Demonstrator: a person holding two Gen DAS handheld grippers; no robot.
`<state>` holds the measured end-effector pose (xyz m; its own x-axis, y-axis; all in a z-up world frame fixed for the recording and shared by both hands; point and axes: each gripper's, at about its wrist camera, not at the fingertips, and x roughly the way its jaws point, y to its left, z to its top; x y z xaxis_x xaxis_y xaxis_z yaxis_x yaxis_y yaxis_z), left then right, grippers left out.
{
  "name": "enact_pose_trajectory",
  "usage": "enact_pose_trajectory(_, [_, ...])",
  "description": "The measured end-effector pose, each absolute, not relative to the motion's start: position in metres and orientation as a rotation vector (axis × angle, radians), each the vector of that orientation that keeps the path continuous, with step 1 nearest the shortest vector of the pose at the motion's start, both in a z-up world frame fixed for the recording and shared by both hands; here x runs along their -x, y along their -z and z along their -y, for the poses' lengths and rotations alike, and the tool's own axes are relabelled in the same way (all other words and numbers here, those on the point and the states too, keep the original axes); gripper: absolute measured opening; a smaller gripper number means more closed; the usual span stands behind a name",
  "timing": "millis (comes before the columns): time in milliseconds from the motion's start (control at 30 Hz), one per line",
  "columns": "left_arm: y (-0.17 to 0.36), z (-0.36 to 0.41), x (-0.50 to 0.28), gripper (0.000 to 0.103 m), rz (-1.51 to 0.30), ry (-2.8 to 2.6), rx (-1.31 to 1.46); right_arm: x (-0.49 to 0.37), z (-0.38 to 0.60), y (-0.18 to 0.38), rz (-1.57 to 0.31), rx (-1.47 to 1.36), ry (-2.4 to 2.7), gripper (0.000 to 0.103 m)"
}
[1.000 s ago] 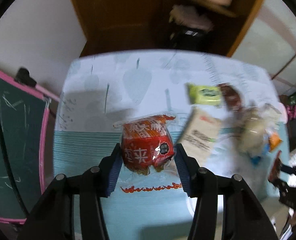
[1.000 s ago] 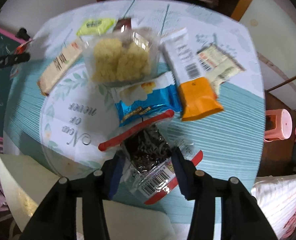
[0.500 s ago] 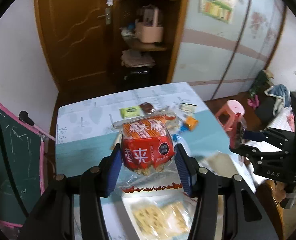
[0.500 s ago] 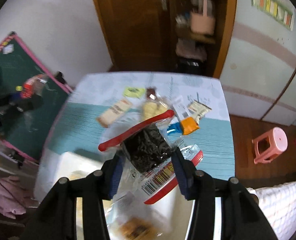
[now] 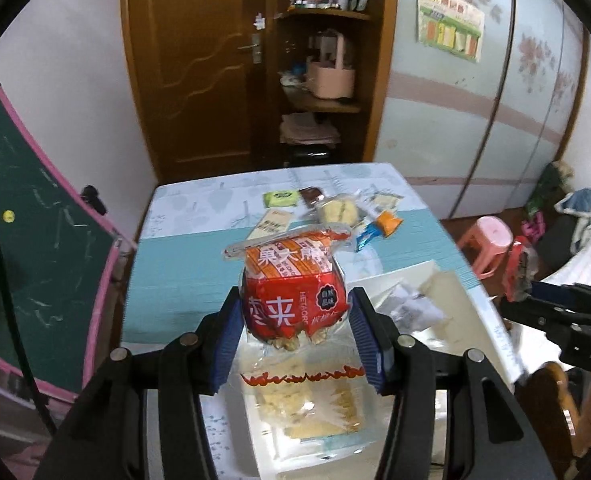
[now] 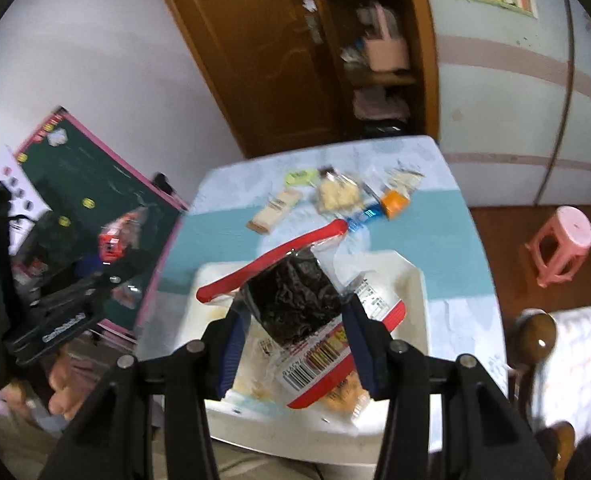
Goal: Organize snacks
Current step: 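Carry the red pastry and the jerky packet over the white tray with both tools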
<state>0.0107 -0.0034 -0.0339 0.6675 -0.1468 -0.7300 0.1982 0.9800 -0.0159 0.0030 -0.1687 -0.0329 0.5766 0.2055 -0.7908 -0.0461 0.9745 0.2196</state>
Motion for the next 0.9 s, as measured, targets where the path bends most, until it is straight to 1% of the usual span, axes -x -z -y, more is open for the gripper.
enact_pose_trajectory(233, [0.055,0.004,-0.014,0.051,-0.880,0.155,-0.042,0.006,0.155,0.054,-0.998,-0.180,-0.136,0.048])
enact_pose_trajectory(767, [0.081,0.016,-0.015,0.052,-0.966,0.146,-0.065,0.008,0.136,0.065,-1.017,-0.102,-0.110,0.048])
enact_pose_trajectory(867, [0.082,0.015,-0.016,0.059,-0.976,0.151,-0.058,0.005,0.135,0.071,-1.049,-0.091,-0.102,0.050])
enact_pose_trajectory(900, [0.081,0.014,-0.016,0.063,-0.975,0.164,-0.044,0.005,0.134,0.073,-1.059,-0.087,-0.101,0.050])
